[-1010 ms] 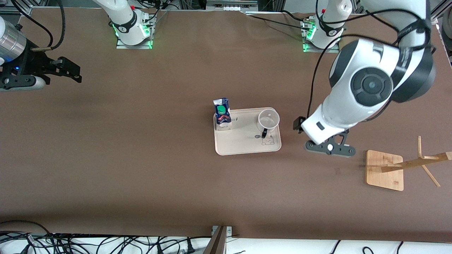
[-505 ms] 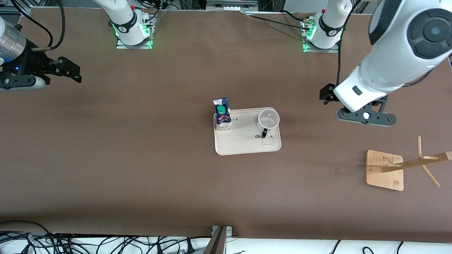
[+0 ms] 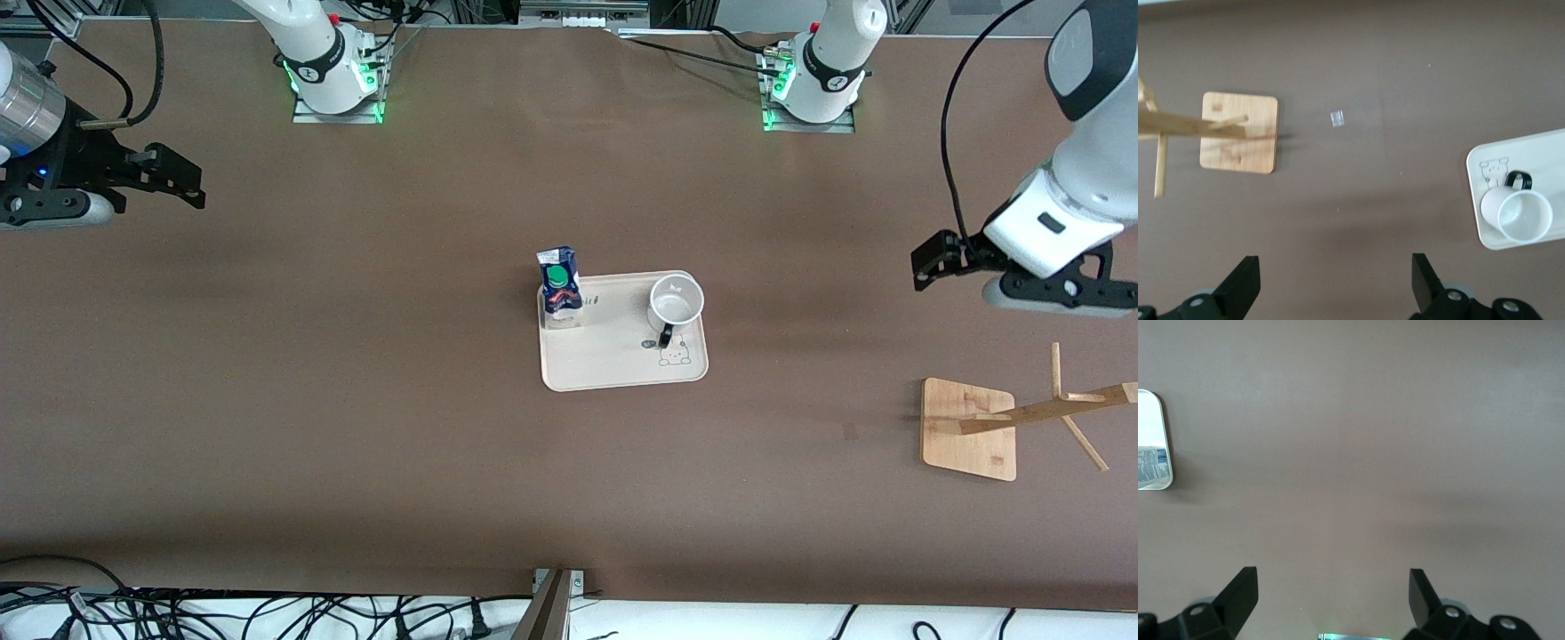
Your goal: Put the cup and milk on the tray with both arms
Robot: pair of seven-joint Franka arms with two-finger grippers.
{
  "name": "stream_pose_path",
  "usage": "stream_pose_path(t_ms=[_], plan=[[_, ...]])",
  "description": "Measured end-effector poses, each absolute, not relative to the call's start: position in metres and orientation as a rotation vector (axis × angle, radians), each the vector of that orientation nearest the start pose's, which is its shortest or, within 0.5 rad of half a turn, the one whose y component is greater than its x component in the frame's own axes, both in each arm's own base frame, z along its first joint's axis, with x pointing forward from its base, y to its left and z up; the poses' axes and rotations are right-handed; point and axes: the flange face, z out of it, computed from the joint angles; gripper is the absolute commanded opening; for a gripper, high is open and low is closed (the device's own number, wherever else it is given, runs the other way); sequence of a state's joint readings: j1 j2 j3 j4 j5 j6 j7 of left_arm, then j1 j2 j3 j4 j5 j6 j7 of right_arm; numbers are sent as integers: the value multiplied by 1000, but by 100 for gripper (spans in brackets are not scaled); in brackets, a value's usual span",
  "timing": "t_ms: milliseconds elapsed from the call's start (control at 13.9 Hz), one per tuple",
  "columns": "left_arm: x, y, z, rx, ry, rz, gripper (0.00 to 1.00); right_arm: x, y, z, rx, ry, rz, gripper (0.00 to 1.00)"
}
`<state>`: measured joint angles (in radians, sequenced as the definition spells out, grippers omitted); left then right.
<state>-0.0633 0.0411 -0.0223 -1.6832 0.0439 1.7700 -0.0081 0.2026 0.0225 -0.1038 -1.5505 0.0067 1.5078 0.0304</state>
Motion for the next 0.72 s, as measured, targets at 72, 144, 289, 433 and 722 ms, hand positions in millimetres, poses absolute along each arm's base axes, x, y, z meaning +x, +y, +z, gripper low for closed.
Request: stream_pose_path(t_ms=[72,144,289,433,722], plan=[[568,-41,566,-3097,123,-67,100,552,56,616,-3138,-107,103,100],[563,-38,566,-3097,116,-63,100,552,56,616,-3138,-107,103,100],[563,-35,566,-3097,115,-63,100,552,56,616,-3138,-107,103,100],[564,-35,565,-3097,118,-62,100,552,56,616,-3138,-107,103,100],[564,-39,570,-3091,132,-75,100,551,56,616,-3138,-107,109,100]])
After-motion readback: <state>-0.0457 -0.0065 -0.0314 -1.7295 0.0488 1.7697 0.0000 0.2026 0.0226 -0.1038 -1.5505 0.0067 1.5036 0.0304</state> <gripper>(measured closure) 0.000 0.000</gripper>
